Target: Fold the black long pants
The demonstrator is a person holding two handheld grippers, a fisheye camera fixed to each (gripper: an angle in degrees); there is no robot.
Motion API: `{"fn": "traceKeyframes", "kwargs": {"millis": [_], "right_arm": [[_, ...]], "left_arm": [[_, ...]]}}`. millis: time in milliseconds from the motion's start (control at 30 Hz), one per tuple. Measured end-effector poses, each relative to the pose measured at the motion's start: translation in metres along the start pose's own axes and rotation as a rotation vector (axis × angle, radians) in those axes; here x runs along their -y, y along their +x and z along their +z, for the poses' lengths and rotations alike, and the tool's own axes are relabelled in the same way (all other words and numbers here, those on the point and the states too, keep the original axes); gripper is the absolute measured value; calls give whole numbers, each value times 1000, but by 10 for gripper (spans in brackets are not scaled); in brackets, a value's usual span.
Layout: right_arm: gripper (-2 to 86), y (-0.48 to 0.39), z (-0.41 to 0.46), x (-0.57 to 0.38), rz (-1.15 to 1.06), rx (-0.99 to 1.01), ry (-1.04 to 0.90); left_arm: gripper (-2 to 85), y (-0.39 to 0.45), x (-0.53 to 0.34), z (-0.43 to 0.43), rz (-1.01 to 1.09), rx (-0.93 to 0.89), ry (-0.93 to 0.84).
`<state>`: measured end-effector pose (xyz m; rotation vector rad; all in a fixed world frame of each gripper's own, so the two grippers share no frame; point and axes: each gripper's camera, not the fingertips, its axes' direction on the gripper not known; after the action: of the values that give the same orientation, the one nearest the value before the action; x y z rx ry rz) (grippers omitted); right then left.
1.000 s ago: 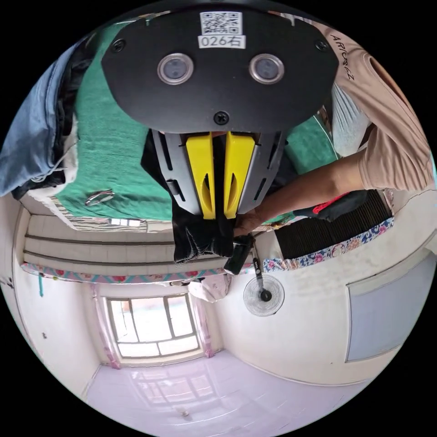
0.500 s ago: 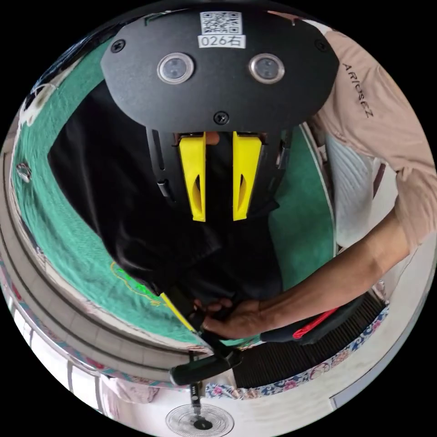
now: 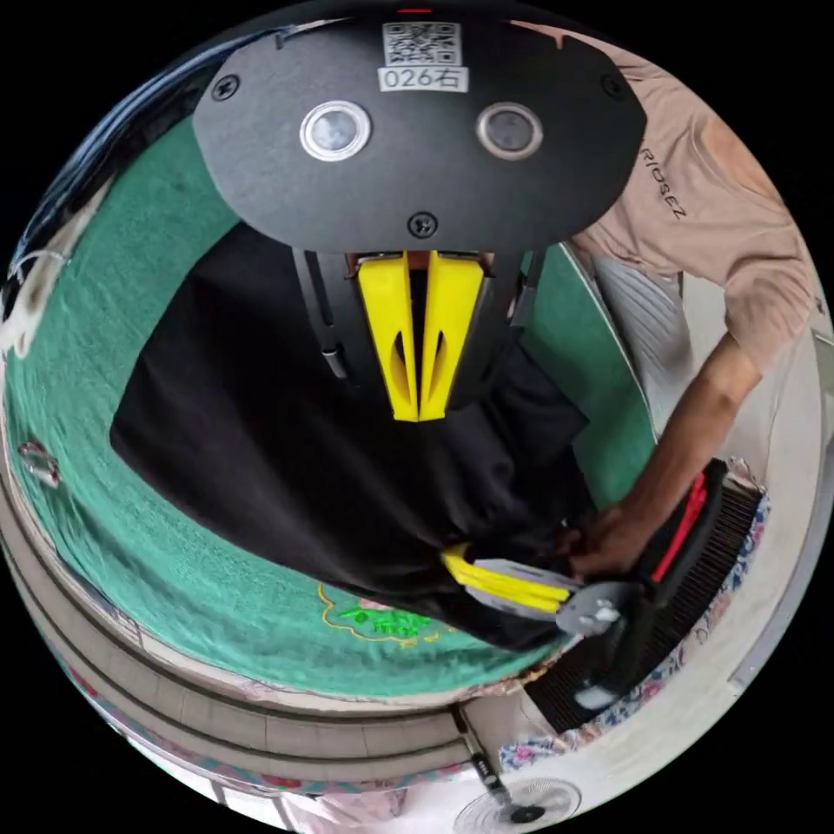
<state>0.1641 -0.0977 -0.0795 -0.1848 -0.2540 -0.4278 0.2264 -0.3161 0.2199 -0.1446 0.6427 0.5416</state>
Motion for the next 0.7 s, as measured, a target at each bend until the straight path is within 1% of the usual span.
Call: {"fn": "traceKeyframes", "kwargs": {"millis": [33, 67, 133, 167, 233, 333, 400, 500, 533, 567, 700], "right_arm": [[-8, 6, -10, -6, 21, 17, 20], [-8, 13, -24, -17, 45, -4, 76], [-6, 27, -47, -37, 108, -49, 151], [-3, 39, -62, -54, 157, -56, 210], [9, 60, -81, -81, 237, -18, 301], [38, 96, -99, -130, 358, 130, 430], [51, 114, -101, -152, 415, 177, 463], [71, 133, -96, -170, 479, 196, 430], [83, 138, -91, -173, 495, 210, 420], [93, 141, -86, -174, 505, 227, 410], [108, 144, -64, -163, 477, 288, 340]], "left_arm": [[-9, -5, -3, -14, -44, -97, 43], [-10, -2, -8, -29, -62, -163, 133], [-10, 13, -14, -50, -70, -197, 274], [-9, 28, -13, -57, -63, -202, 316], [-9, 54, -3, -57, -24, -220, 314], [-5, 97, 23, -38, 41, -208, 252], [1, 120, 41, -20, 79, -174, 200], [65, 148, 70, 17, 91, -187, 81], [102, 159, 82, 33, 93, -198, 18], [134, 169, 93, 48, 93, -179, -47], [204, 191, 118, 89, 64, -43, -225]]}}
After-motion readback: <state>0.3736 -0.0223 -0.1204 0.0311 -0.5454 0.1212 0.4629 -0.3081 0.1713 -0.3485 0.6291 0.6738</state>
